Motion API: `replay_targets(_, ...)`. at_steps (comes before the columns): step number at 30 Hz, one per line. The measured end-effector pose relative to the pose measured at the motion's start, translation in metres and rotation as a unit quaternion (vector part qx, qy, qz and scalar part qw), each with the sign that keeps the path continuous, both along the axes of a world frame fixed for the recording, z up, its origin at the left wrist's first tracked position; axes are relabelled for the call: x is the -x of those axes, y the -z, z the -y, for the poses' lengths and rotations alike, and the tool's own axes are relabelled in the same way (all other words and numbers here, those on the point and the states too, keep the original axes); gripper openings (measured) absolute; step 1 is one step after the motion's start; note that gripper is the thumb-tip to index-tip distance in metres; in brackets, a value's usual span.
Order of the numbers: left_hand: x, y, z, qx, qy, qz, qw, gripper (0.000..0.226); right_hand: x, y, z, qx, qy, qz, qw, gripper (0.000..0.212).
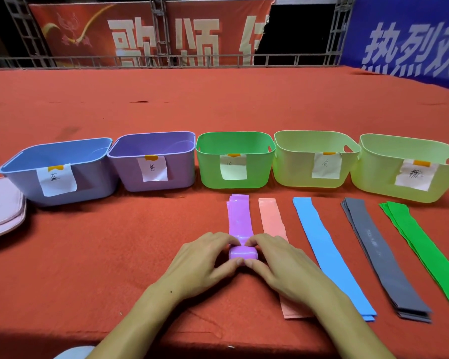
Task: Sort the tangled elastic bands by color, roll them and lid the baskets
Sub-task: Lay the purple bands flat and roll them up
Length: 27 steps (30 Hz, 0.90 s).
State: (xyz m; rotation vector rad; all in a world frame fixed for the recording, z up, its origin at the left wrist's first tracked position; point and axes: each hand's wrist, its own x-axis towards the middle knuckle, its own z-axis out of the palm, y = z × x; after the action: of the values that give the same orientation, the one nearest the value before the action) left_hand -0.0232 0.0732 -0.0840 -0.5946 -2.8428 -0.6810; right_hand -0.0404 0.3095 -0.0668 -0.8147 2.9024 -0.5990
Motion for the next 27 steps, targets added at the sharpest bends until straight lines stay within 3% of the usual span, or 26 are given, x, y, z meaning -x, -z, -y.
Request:
replay_targets(9, 0.01, 0.005, 0.008, -0.057, 0.007, 0.02, 0.998, 0.048, 0.006, 0.004, 0.003, -0.013, 0.013, 0.007, 1.0, 0.038)
replay_targets(15, 0.016, 0.005, 0.011, -0.068, -0.007, 0.023, 0.997, 0.037, 0.009, 0.006, 0.008, -0.024, 0.029, -0.004, 0.999, 0.043)
replay_targets(20, 0.022, 0.003, 0.011, -0.051, -0.018, 0.019, 0.998, 0.04, 0.007, 0.004, 0.009, 0.018, 0.031, -0.026, 0.999, 0.043)
replay_targets(27, 0.026, 0.001, 0.011, -0.004, -0.002, -0.006, 1.0, 0.037, 0.011, 0.005, 0.01, -0.019, 0.024, -0.096, 0.995, 0.043)
